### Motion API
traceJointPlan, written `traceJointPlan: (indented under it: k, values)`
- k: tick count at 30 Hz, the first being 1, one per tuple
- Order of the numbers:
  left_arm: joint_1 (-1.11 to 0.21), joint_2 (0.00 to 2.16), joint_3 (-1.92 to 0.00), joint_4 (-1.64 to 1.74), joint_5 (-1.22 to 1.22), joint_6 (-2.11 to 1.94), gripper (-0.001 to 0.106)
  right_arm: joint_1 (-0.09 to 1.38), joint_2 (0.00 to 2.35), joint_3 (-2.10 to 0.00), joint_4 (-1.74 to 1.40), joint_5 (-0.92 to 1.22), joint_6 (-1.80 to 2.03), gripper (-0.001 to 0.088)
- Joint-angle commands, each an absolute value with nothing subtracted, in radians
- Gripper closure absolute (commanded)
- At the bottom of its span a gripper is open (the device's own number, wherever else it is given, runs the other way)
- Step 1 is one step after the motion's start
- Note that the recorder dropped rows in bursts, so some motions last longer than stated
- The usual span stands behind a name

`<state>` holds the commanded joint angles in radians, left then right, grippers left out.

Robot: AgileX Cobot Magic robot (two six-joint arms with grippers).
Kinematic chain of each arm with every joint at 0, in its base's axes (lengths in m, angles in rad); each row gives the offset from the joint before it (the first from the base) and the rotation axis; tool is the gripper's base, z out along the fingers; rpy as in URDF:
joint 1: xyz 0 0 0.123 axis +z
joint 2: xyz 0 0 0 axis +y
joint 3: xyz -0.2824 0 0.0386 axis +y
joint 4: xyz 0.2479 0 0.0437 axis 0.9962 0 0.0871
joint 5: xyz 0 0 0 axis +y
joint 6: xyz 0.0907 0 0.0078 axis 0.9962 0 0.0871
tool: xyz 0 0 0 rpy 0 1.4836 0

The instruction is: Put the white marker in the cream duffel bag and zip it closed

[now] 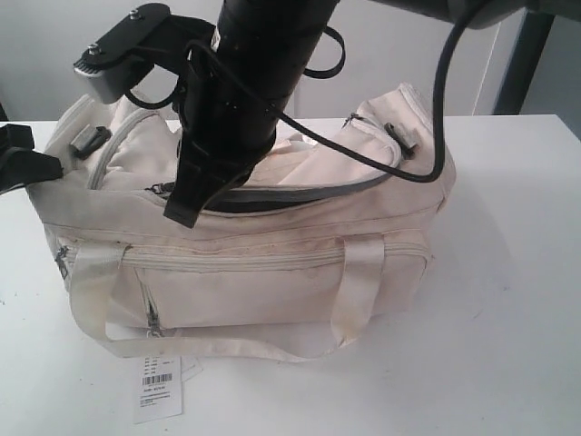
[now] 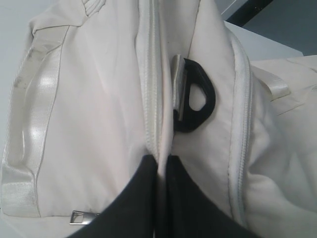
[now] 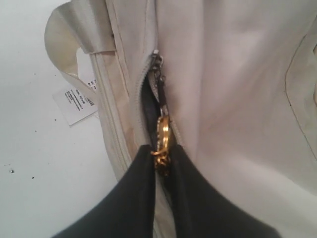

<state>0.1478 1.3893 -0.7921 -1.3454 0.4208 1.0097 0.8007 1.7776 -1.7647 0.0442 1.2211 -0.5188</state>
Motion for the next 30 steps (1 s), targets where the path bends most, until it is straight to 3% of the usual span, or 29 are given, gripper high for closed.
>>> traceJointPlan:
  k: [30]
  values:
    - [0.148, 1.389, -0.792, -1.356, 0.419, 1.01, 0.105, 0.776, 1.723, -1.673, -0.008, 1.221, -0.512, 0.0868]
